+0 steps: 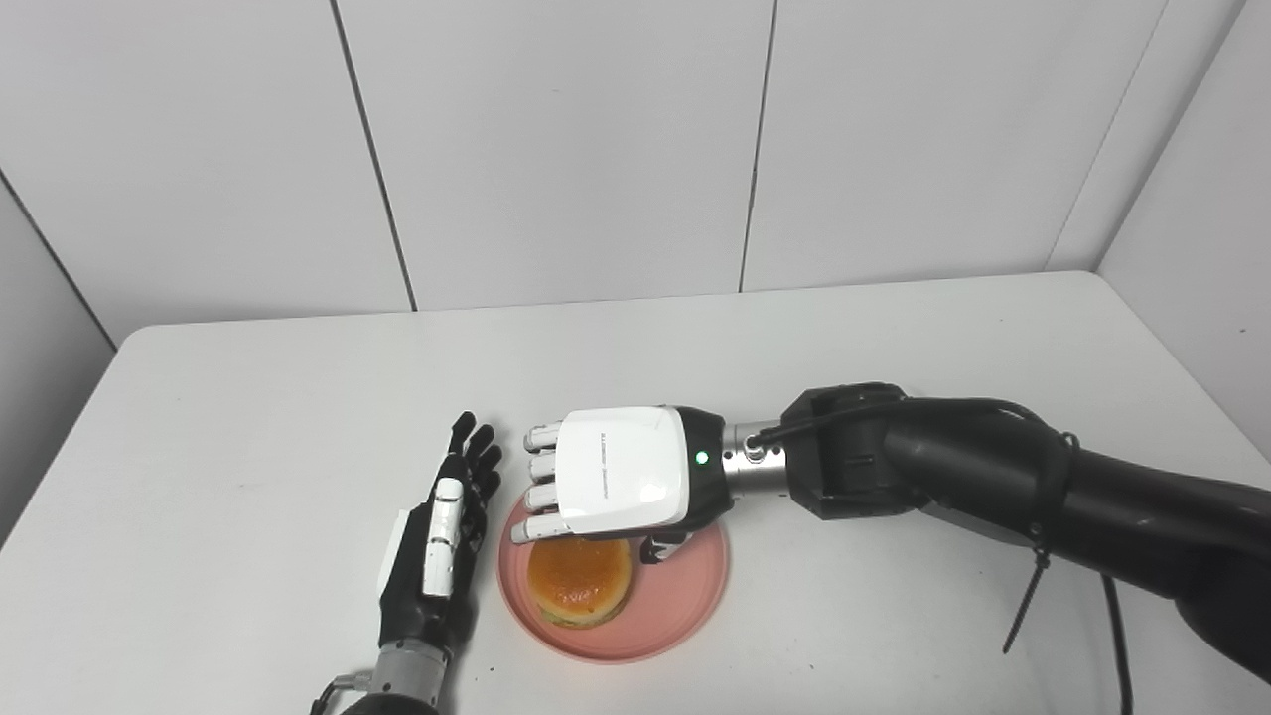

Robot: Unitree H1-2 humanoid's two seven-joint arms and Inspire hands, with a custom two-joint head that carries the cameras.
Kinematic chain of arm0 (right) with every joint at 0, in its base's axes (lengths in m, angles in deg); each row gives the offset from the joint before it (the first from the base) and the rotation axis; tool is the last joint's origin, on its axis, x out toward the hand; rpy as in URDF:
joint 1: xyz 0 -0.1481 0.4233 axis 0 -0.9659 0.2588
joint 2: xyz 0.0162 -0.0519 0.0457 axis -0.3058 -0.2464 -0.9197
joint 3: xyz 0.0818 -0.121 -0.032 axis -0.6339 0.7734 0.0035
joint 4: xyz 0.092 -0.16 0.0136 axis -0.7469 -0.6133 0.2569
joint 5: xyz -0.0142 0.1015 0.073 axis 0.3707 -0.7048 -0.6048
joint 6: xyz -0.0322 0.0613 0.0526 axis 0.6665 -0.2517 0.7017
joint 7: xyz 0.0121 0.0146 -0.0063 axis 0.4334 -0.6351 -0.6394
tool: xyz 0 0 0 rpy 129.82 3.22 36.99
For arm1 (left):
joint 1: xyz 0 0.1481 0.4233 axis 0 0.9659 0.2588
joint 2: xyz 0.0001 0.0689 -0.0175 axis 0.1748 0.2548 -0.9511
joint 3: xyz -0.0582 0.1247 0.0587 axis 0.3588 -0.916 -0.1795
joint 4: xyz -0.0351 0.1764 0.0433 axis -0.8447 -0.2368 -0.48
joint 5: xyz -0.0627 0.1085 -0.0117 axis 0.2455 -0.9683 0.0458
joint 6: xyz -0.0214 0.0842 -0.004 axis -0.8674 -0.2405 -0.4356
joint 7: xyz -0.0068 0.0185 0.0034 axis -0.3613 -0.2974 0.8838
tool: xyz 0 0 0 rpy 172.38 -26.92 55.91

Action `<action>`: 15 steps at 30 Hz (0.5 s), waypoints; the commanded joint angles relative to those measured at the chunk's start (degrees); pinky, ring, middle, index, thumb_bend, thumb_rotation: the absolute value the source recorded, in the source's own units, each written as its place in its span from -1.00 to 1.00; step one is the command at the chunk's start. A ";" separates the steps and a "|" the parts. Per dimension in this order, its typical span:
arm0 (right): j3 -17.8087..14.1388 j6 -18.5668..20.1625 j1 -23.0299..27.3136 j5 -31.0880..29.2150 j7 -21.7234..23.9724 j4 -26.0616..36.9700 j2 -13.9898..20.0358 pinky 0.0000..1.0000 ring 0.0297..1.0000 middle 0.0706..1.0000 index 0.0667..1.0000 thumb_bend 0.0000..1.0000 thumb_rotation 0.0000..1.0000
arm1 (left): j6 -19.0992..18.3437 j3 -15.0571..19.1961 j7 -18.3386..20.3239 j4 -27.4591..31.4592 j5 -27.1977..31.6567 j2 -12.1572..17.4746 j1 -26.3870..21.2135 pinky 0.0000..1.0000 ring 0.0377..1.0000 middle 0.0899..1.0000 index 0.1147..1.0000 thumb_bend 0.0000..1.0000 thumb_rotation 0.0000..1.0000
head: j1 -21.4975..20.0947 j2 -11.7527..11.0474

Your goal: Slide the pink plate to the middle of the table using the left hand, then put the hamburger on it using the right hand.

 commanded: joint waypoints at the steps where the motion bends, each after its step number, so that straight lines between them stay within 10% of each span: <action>1: -1.19 -1.39 2.89 -0.76 -0.20 1.79 0.96 0.54 0.42 0.42 0.55 0.54 -0.45 | -1.53 0.35 0.04 -2.63 0.75 -0.30 2.50 1.00 0.96 0.97 0.96 0.12 1.00 | 0.07 0.07; 15: -3.29 -1.38 2.41 -3.76 8.77 4.36 0.93 0.77 0.63 0.64 0.79 0.42 -0.36 | -1.26 0.35 -0.07 -2.82 1.24 -0.28 2.30 1.00 0.96 0.98 0.97 0.10 1.00 | 0.02 0.04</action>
